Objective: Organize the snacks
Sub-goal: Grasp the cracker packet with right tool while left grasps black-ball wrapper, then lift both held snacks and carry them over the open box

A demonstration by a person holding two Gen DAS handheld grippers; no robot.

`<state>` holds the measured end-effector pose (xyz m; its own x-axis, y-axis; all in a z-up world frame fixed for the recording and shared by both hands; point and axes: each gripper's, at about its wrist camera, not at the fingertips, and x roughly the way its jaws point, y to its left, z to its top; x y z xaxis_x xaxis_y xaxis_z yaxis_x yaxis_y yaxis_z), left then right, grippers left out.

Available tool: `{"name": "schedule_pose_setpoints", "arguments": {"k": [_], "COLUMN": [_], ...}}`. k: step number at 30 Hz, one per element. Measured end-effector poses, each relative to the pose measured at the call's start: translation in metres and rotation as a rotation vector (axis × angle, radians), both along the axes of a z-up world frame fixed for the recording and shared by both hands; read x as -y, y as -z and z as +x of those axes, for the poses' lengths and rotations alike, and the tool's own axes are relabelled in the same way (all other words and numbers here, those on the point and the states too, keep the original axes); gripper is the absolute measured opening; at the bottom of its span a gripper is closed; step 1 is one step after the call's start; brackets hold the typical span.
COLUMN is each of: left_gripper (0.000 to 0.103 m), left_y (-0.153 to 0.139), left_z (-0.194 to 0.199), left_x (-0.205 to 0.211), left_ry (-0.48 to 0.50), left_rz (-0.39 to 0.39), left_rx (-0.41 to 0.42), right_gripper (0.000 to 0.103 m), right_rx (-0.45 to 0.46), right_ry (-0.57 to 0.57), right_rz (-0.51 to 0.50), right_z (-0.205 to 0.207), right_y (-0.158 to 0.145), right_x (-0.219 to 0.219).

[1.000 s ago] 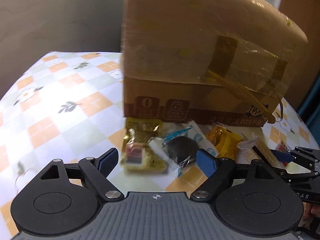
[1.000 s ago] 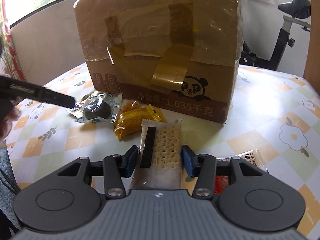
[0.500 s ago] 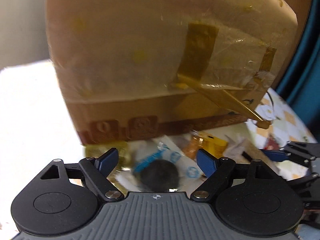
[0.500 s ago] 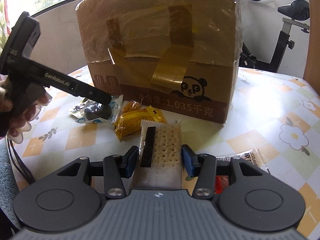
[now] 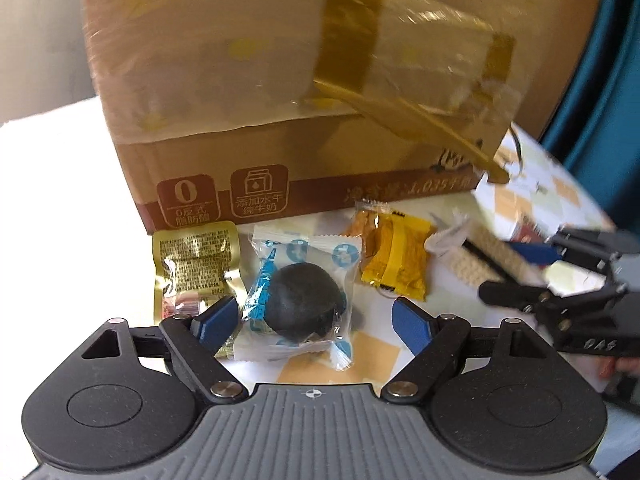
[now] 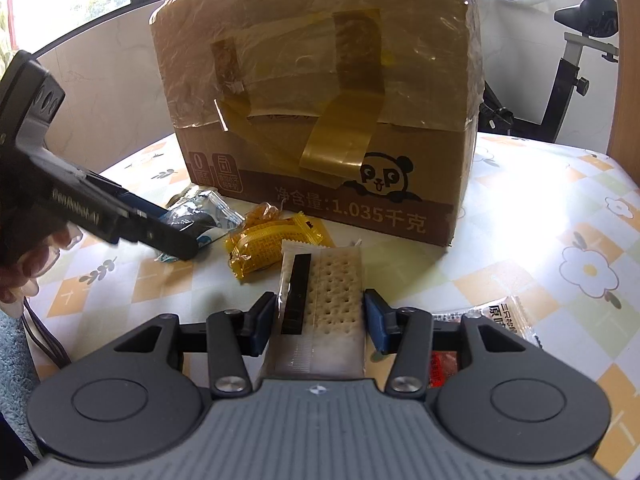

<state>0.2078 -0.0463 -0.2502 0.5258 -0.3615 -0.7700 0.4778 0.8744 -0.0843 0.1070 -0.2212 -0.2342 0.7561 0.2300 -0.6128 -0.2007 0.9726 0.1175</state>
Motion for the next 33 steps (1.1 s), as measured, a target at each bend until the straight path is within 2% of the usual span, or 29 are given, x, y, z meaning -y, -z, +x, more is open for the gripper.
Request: {"name": "schedule_pose_setpoints", "arguments": {"k": [2, 7, 10, 13, 21, 27, 33], "left_gripper": [0.077, 0.075, 0.059, 0.053, 0.052, 0.051, 0.051], "left_y": [0.002, 0.009, 0.012, 0.013, 0.011, 0.01, 0.006], "left_z": [0.003, 0.014, 0.011, 0.007, -0.026, -0.029, -0.035], "left_x": [0.002, 0.014, 0.017, 0.014, -0.008, -0.016, -0.015], "left_ry": [-0.016, -0.056, -0.084, -0.122, -0.229, -0.299, -0.282], "left_rz": [0.027, 0.028, 0.06, 0.034, -0.047, -0.053, -0.026], "left_rx": [0.005, 0.033, 0.065, 0.065, 0.049, 0.043, 0.058], "right_gripper": [0.05, 0.05, 0.05, 0.05, 0.05, 0.05, 0.05], "right_rx": [0.0, 0.0, 0.0, 0.0, 0.0, 0.001, 0.001], "right_ry": [0.0, -0.001, 0.0, 0.002, 0.004, 0.004, 0.001], "right_rz": [0.0, 0.0, 0.007, 0.012, 0.012, 0.002, -0.006], "right_z": [0.0, 0.0, 0.0, -0.001, -0.001, -0.001, 0.0], "right_y": [0.0, 0.0, 0.0, 0.0, 0.0, 0.0, 0.0], "right_x": [0.0, 0.0, 0.001, 0.001, 0.0, -0.001, -0.002]}}
